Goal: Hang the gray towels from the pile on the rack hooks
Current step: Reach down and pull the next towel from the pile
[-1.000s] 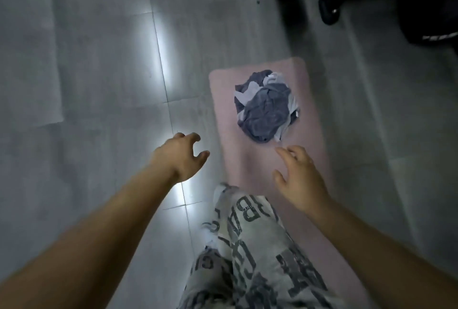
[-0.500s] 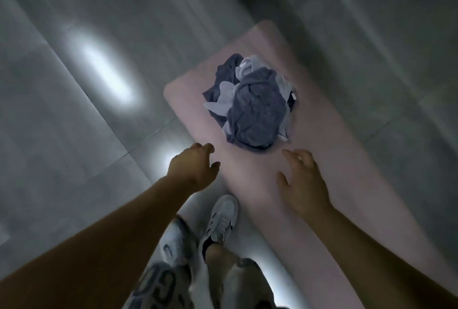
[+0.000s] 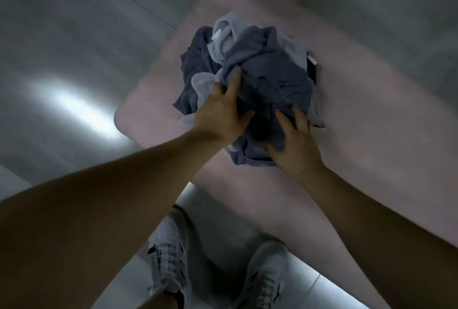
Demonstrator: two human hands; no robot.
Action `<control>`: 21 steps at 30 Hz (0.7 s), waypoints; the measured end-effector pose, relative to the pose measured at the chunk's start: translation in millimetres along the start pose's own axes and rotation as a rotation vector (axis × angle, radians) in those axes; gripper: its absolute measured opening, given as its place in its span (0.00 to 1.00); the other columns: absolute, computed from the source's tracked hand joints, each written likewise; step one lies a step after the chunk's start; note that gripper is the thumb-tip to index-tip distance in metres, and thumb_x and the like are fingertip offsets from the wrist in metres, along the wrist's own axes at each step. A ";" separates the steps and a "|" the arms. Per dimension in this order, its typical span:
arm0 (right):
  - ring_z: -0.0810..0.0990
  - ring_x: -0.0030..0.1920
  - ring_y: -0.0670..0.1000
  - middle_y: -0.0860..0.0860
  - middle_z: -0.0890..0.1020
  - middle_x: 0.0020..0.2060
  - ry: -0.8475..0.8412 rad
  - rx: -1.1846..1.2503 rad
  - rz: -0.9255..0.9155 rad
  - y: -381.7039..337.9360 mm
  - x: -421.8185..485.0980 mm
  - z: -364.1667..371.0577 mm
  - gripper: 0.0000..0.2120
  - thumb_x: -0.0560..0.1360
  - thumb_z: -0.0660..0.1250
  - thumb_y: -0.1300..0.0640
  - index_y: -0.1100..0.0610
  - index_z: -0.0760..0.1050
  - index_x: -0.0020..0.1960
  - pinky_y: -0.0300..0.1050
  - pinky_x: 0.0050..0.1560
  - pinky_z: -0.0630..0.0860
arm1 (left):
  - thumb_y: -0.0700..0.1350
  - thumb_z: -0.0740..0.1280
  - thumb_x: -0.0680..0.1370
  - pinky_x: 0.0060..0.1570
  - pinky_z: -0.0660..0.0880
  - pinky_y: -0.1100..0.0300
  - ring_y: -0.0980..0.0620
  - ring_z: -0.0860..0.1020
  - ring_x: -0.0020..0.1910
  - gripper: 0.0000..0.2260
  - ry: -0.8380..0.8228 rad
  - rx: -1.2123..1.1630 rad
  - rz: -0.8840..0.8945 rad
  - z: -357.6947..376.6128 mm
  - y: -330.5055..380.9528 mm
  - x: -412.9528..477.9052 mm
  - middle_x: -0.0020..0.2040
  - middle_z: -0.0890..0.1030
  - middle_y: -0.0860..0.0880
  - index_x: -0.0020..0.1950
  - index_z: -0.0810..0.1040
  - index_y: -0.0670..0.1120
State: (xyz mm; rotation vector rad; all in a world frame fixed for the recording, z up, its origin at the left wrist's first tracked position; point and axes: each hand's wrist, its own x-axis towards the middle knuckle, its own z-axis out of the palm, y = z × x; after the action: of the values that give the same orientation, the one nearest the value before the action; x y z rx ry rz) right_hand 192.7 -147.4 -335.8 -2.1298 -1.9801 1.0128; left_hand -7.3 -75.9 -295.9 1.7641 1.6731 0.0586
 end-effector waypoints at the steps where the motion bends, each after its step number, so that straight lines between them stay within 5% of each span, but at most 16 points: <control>1: 0.58 0.76 0.66 0.58 0.57 0.78 0.029 0.005 0.017 2.3 4.4 9.5 0.39 0.70 0.74 0.40 0.50 0.66 0.76 0.64 0.69 0.69 | 0.60 0.66 0.77 0.55 0.79 0.44 0.37 0.73 0.66 0.39 0.027 0.023 0.026 4.7 -3.2 7.0 0.74 0.63 0.39 0.81 0.49 0.57; 7: 0.71 0.58 0.64 0.58 0.75 0.55 0.232 -0.012 0.009 -4.9 13.7 13.5 0.08 0.76 0.72 0.53 0.56 0.82 0.51 0.61 0.57 0.72 | 0.54 0.61 0.82 0.48 0.79 0.44 0.39 0.75 0.60 0.16 0.157 0.021 0.033 10.0 -2.5 5.3 0.66 0.70 0.41 0.69 0.72 0.53; 11: 0.74 0.53 0.58 0.54 0.77 0.49 0.193 0.180 0.024 -20.8 -11.4 -17.4 0.06 0.78 0.68 0.54 0.57 0.79 0.47 0.58 0.54 0.74 | 0.51 0.63 0.82 0.50 0.77 0.52 0.42 0.77 0.51 0.12 0.182 -0.109 -0.005 -16.2 15.3 -16.2 0.56 0.72 0.43 0.61 0.78 0.48; 14: 0.75 0.42 0.42 0.48 0.76 0.40 0.191 0.447 0.093 -52.4 -50.3 -66.1 0.06 0.82 0.64 0.56 0.56 0.72 0.47 0.38 0.44 0.73 | 0.51 0.62 0.82 0.53 0.70 0.60 0.47 0.74 0.49 0.10 0.139 -0.246 -0.079 -47.9 38.7 -43.1 0.55 0.71 0.46 0.60 0.77 0.49; 16: 0.72 0.35 0.37 0.45 0.74 0.36 0.215 0.570 0.150 -81.0 -79.5 -105.4 0.08 0.83 0.62 0.56 0.52 0.69 0.44 0.29 0.36 0.68 | 0.50 0.63 0.82 0.54 0.74 0.57 0.47 0.76 0.47 0.07 0.110 -0.359 -0.099 -75.3 60.3 -64.9 0.55 0.74 0.45 0.55 0.76 0.49; 19: 0.74 0.37 0.42 0.50 0.76 0.39 0.291 0.788 0.271 -121.1 -120.0 -164.6 0.08 0.83 0.62 0.53 0.54 0.70 0.45 0.39 0.42 0.75 | 0.49 0.65 0.80 0.50 0.79 0.57 0.50 0.77 0.41 0.06 0.014 -0.510 -0.120 -124.2 99.8 -104.9 0.47 0.77 0.47 0.51 0.75 0.48; 21: 0.80 0.45 0.50 0.53 0.80 0.44 0.297 0.946 0.354 -147.5 -145.4 -207.1 0.08 0.81 0.63 0.48 0.52 0.73 0.47 0.54 0.50 0.82 | 0.51 0.67 0.79 0.53 0.80 0.46 0.45 0.80 0.44 0.04 -0.063 -0.676 -0.161 -164.4 132.5 -133.8 0.44 0.78 0.49 0.49 0.76 0.52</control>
State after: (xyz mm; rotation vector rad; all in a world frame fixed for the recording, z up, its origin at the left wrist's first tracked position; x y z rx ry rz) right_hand 173.3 -175.7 -44.9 -1.8911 -0.7324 1.2335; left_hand 6.0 -112.7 -49.1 1.1107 1.5041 0.4365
